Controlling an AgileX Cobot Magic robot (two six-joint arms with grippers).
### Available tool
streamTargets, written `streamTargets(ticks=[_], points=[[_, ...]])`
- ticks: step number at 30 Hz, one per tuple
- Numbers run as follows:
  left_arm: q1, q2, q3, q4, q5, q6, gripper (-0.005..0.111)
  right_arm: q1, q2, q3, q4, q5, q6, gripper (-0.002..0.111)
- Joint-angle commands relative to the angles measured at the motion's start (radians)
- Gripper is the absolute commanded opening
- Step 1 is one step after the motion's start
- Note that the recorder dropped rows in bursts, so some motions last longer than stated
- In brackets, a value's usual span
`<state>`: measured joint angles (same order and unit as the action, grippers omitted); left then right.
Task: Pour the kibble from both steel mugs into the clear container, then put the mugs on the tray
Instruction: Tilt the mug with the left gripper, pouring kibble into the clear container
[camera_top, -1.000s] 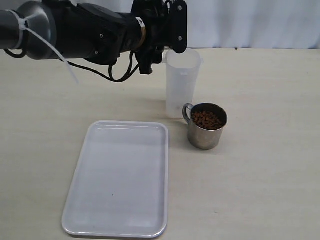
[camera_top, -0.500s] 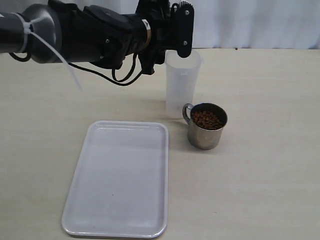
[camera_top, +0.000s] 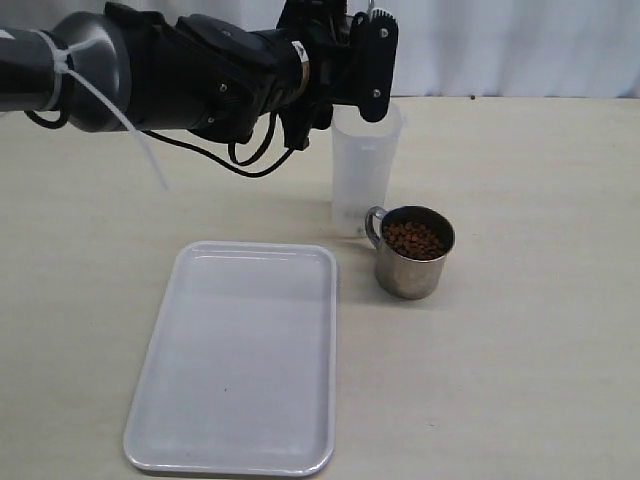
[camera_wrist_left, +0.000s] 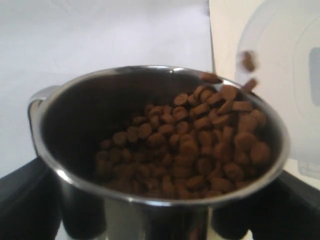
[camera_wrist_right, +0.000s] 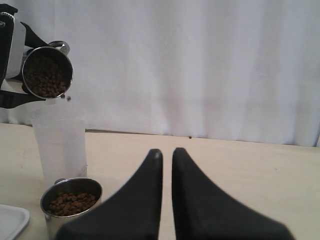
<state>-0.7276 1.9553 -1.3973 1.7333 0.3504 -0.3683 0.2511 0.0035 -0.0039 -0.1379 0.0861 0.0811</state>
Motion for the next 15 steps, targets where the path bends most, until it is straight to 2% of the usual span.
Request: streamTargets(ticks=[1, 15], points=[[-0.005, -0.009, -0.012, 0.011, 0.028, 0.011, 0.000, -0.004, -0.003, 0.004, 0.004, -0.006, 0.008, 0.005], [-0.005, -0.009, -0.012, 0.011, 0.028, 0.085, 0.000, -0.004, -0.003, 0.004, 0.004, -0.006, 0.008, 0.005]])
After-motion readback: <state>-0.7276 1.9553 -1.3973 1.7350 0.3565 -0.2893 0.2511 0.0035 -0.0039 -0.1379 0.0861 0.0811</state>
